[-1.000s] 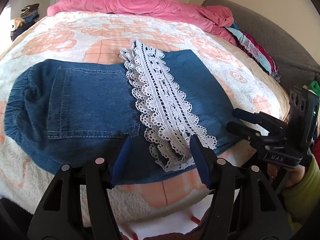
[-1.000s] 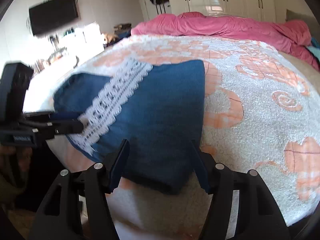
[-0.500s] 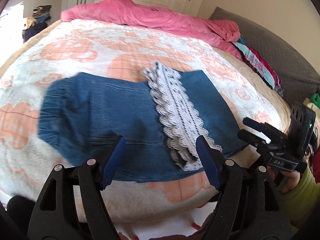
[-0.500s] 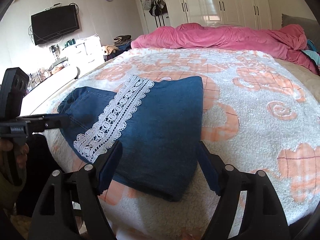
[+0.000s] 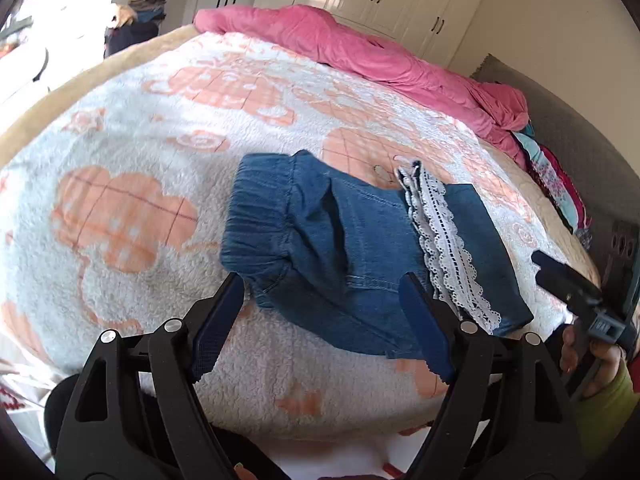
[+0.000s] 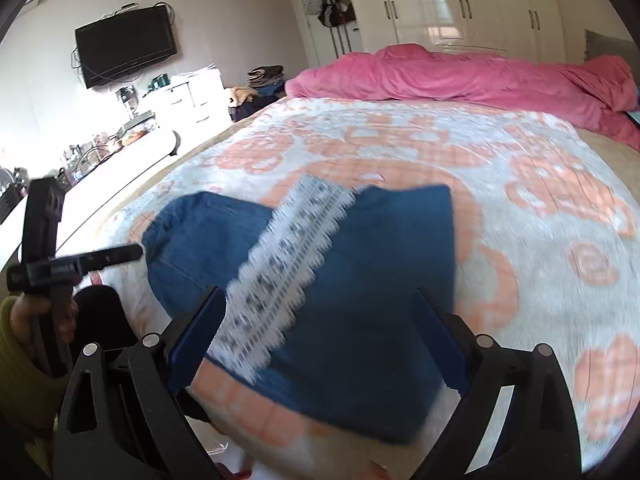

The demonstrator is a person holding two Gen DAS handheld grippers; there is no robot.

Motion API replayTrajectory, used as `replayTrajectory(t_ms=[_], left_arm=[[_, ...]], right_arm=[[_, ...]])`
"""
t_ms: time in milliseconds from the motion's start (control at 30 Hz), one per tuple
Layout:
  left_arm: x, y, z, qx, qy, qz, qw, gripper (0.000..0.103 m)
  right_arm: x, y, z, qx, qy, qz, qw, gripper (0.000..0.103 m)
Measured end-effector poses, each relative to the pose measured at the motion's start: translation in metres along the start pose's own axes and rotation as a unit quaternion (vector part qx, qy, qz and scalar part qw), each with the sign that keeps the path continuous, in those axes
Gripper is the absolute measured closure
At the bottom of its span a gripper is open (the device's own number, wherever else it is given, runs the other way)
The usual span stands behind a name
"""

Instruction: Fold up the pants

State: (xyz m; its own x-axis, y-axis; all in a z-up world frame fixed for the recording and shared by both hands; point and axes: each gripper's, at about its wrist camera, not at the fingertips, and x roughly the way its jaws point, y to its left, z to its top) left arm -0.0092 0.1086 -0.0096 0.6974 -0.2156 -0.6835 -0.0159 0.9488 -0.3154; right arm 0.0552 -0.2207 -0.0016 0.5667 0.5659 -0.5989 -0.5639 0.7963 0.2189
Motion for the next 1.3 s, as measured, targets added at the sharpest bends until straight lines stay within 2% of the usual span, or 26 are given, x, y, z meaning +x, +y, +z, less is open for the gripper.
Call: replayTrajectory(t_ms=[167, 333, 467, 533, 667, 833, 1067, 1100, 1167, 1200, 1233, 1267, 1300], left_arm=[[0.005, 0.011, -0.002, -0.018, 0.008, -0.003, 0.9998, 0.031], [0.008, 0.020, -0.004, -0.040, 0.000, -0.021, 0.9990, 0.031], [0.015, 0.026, -0.006, -0.059, 0.009, -0.044, 0.9972, 0.043], [0.020, 0.028, -0.008, -0.071, 0.016, -0.058, 0.9957, 0.046], [0.030, 0.036, -0.010, -0.086, 0.022, -0.068, 0.9938, 0.049], [0.033, 0.039, -0.010, -0.092, 0.021, -0.073, 0.9929, 0.049], [0.036, 0.041, -0.012, -0.092, 0.020, -0.070, 0.9931, 0.049], [0.036, 0.041, -0.012, -0.092, 0.020, -0.070, 0.9931, 0.049], [0.038, 0.041, -0.012, -0.093, 0.021, -0.069, 0.9931, 0.049], [0.040, 0.040, -0.010, -0.092, 0.022, -0.067, 0.9933, 0.047], [0.041, 0.038, -0.010, -0.088, 0.023, -0.062, 0.9939, 0.047], [0.042, 0.036, -0.010, -0.085, 0.024, -0.059, 0.9944, 0.047], [0.043, 0.035, -0.009, -0.080, 0.024, -0.056, 0.9950, 0.045]], right_arm=[[0.021, 0.029, 0.038, -0.033, 0.011, 0.033, 0.999, 0.008], [0.061, 0.069, 0.071, -0.085, 0.049, 0.073, 0.992, 0.008], [0.100, 0.095, 0.089, -0.106, 0.095, 0.109, 0.984, 0.008], [0.117, 0.109, 0.097, -0.119, 0.114, 0.124, 0.978, 0.008], [0.152, 0.132, 0.107, -0.140, 0.149, 0.133, 0.970, 0.008], [0.193, 0.145, 0.114, -0.125, 0.201, 0.148, 0.960, 0.008], [0.230, 0.154, 0.105, -0.119, 0.244, 0.158, 0.950, 0.009], [0.234, 0.154, 0.102, -0.122, 0.248, 0.159, 0.948, 0.010], [0.239, 0.154, 0.096, -0.136, 0.250, 0.149, 0.947, 0.031], [0.240, 0.155, 0.094, -0.143, 0.249, 0.145, 0.947, 0.037], [0.237, 0.154, 0.093, -0.140, 0.245, 0.158, 0.946, 0.050], [0.234, 0.154, 0.094, -0.135, 0.241, 0.168, 0.946, 0.056], [0.229, 0.153, 0.095, -0.133, 0.235, 0.173, 0.947, 0.058]])
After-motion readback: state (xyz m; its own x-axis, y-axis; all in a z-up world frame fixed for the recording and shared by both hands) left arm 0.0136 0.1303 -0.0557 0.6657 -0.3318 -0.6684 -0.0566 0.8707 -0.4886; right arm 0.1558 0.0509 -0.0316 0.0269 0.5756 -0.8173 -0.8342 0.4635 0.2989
